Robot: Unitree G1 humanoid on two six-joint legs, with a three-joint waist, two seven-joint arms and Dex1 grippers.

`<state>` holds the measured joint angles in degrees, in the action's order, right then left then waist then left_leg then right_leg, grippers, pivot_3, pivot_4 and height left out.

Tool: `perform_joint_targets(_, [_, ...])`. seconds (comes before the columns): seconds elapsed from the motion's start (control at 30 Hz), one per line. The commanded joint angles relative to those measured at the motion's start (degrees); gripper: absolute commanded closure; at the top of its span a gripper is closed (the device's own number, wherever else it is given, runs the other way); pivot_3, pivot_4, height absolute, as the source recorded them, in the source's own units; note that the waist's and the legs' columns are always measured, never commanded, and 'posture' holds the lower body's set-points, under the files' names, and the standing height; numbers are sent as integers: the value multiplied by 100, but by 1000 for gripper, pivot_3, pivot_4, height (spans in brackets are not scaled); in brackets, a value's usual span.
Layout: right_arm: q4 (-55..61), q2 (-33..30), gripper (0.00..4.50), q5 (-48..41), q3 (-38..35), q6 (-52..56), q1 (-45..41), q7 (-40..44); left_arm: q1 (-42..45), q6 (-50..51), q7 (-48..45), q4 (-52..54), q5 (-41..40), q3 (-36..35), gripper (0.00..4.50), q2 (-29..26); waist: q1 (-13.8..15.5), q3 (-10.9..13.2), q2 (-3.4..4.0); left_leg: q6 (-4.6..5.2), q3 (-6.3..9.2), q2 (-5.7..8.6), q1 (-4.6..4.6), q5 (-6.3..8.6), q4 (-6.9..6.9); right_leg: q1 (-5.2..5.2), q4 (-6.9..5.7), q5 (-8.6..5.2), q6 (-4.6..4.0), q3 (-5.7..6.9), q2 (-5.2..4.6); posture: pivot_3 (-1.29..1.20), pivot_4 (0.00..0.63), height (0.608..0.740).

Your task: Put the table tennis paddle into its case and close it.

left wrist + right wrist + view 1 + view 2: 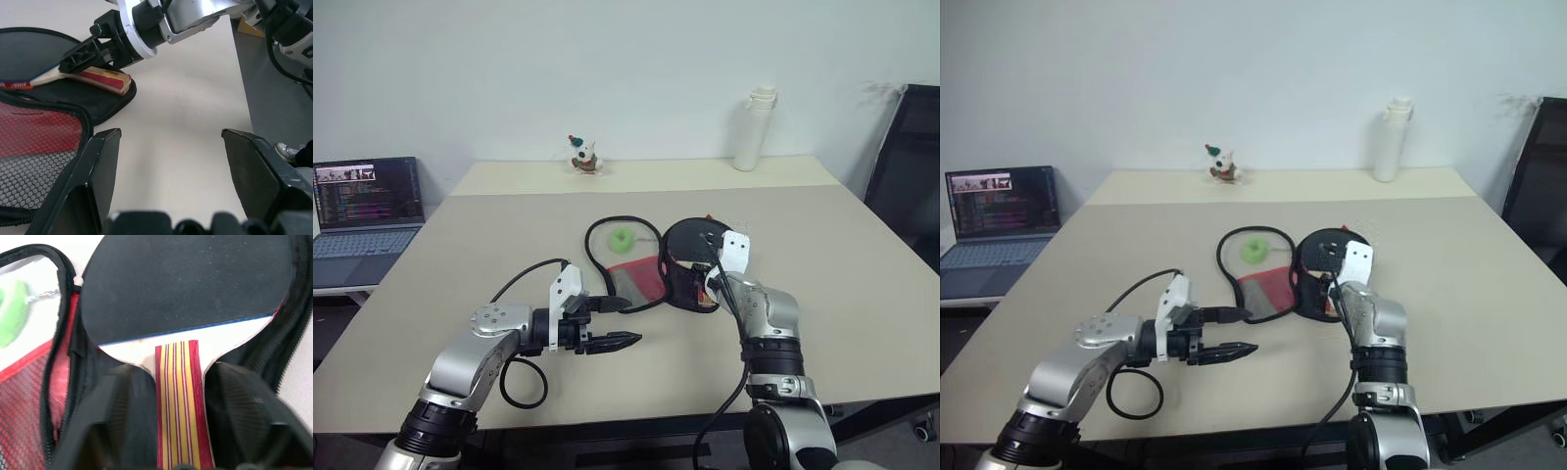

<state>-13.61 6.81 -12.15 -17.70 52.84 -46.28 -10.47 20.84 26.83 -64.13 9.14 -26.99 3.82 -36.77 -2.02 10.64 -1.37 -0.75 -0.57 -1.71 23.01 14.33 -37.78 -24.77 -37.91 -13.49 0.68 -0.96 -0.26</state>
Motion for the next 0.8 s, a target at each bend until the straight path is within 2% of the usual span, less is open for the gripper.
perform_joint_targets(0.03, [273, 137, 803, -117, 159, -25, -205, -34, 62, -27, 55, 210, -58, -130, 903, -56, 0, 0, 0, 0, 0, 0, 0, 0, 0, 0, 0, 0, 0, 0, 0, 0, 150, 740])
perform_joint_targets(0.17, [1428, -77, 803, -419, 709, 624, 3, 527, 73, 11, 264, 76, -23, -239, 903, -36, -5, 2, 3, 0, -1, -1, 4, 0, 0, -8, -1, 0, 0, -1, 0, 0, 150, 740])
perform_joint_targets(0.33, [3005, -1054, 803, -1102, 1128, 1526, 460, 1625, 215, -137, 752, -435, 166, -443, 903, 77, 40, 1, 2, 0, 8, -3, 5, 0, 2, -8, -1, -1, 0, 6, 0, 0, 150, 740])
perform_joint_targets(0.47, [3875, -2564, 803, -2046, 947, 1892, 568, 3123, 563, -812, 1342, -1453, 959, -394, 903, 84, 55, 2, 1, 1, 6, 8, 5, 0, -4, 0, 3, -1, 2, 10, -10, 0, 150, 740])
perform_joint_targets(0.63, [3974, -3624, 803, -2468, 758, 1833, 649, 3885, 1057, -1051, 1535, -2454, 1283, -356, 903, 215, 28, 1, -1, 2, 5, 9, -2, 2, -2, 11, 10, 0, 3, 11, -5, 0, 150, 740])
perform_joint_targets(0.73, [4096, -3939, 747, -2628, 811, 1778, 816, 4135, 1333, -1131, 1507, -3006, 1433, -306, 1509, 270, 12, 2, -2, 11, 1, 11, -4, 7, -2, 11, 12, -1, 2, 8, 7, 0, 150, 740])
perform_joint_targets(0.8, [4156, -4022, 747, -2690, 835, 1761, 905, 4169, 1535, -1203, 1512, -3402, 1555, -271, 2187, 305, 13, 2, -3, 15, 3, 11, -3, 9, -1, 10, 13, -1, 2, 9, 14, 0, 150, 740])
